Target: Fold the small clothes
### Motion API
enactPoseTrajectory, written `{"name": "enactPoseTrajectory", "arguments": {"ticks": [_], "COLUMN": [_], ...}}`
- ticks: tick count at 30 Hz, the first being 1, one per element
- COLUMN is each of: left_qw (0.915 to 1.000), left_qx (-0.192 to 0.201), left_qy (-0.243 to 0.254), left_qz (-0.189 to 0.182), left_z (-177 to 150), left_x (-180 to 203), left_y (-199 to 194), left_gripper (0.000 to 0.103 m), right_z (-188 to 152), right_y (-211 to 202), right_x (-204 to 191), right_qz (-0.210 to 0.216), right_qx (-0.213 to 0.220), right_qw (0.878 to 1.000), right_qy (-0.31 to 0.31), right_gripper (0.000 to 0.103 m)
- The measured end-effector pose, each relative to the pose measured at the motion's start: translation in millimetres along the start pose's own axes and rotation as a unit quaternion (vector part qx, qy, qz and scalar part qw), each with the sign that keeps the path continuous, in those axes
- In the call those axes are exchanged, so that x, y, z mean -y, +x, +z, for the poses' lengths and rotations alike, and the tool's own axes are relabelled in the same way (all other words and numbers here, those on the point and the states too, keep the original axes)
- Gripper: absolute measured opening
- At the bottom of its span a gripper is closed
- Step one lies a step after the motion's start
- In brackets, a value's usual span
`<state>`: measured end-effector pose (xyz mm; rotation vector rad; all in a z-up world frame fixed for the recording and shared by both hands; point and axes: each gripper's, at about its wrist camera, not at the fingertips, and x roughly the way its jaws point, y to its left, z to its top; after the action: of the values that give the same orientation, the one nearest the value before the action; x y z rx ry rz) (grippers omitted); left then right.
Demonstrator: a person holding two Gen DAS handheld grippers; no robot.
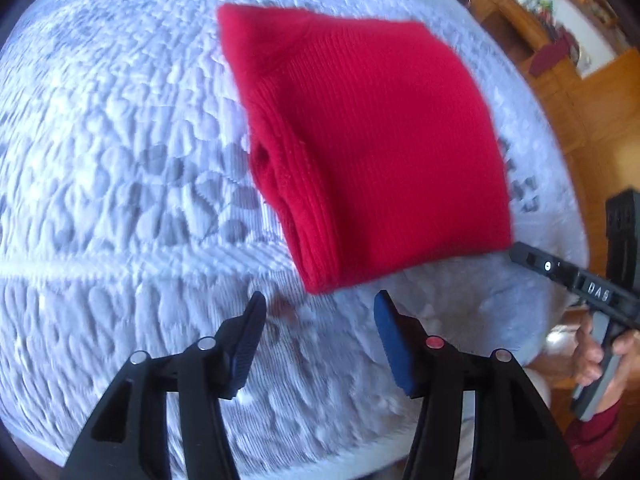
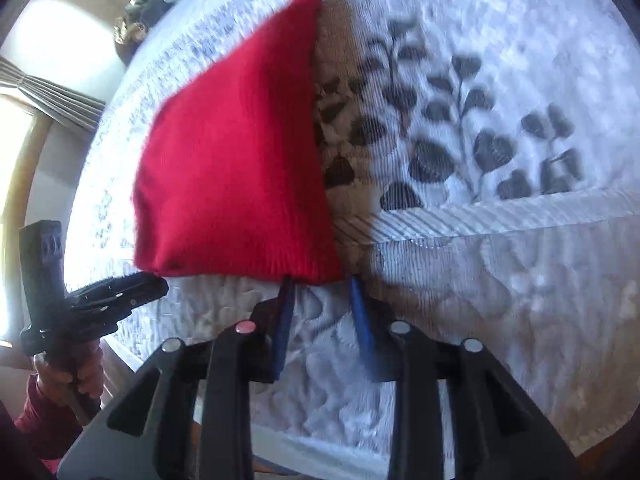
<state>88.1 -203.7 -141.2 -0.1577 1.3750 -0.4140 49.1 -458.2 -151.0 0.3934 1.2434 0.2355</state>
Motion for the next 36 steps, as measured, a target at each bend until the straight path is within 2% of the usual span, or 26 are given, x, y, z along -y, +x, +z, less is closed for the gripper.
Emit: {"name": "enactPoseTrajectory", "arguments": {"ticks": [1,4,7,10,12,20,29,36], "left_qw": [0.9999,0.9982,0.9942,0.9926,0.9909,0.9863,0.9766,0.9743], "left_qx": [0.009,0.05,0.078,0.087,0.095,0.108,0.144,0.159], "left_qy": [-0.009,-0.023,-0.01,0.005,0.009,0.021,0.032,0.04], "left_qz": [0.004,0.026,0.073,0.085,0.096,0.123,0.156,0.155], "left_z": [-4,-13,-20,-22,-26,-36,-48,-55], "left_x": [-2,-3,2,5,7,12,24,36], "left_y": [-7,-28,-48,-65,-75,-98,-127,-145], "left_gripper": [0.058,0.062,0.073,0.079,0.079,0.082,0.082,0.082], "right_z": [-4,-13,-23,-30,-38,-51,-55,-59], "right_y": [-8,-32,-44,-50,-51,-59,-77,-79], "right_x": [-3,-19,-32,-43,-51,-68,-75,-86], "right_qz": [-0.014,-0.048,-0.073,-0.096,-0.109,-0.11,-0.111,-0.115], "right_qx": [0.009,0.038,0.05,0.053,0.054,0.05,0.063,0.064], "right_qw": [1.0,0.998,0.995,0.993,0.991,0.991,0.991,0.99], "right_qy": [-0.005,-0.023,-0.035,-0.048,-0.055,-0.053,-0.042,-0.048], "right_gripper": [0.051,0.07,0.077,0.085,0.089,0.09,0.09,0.09]}}
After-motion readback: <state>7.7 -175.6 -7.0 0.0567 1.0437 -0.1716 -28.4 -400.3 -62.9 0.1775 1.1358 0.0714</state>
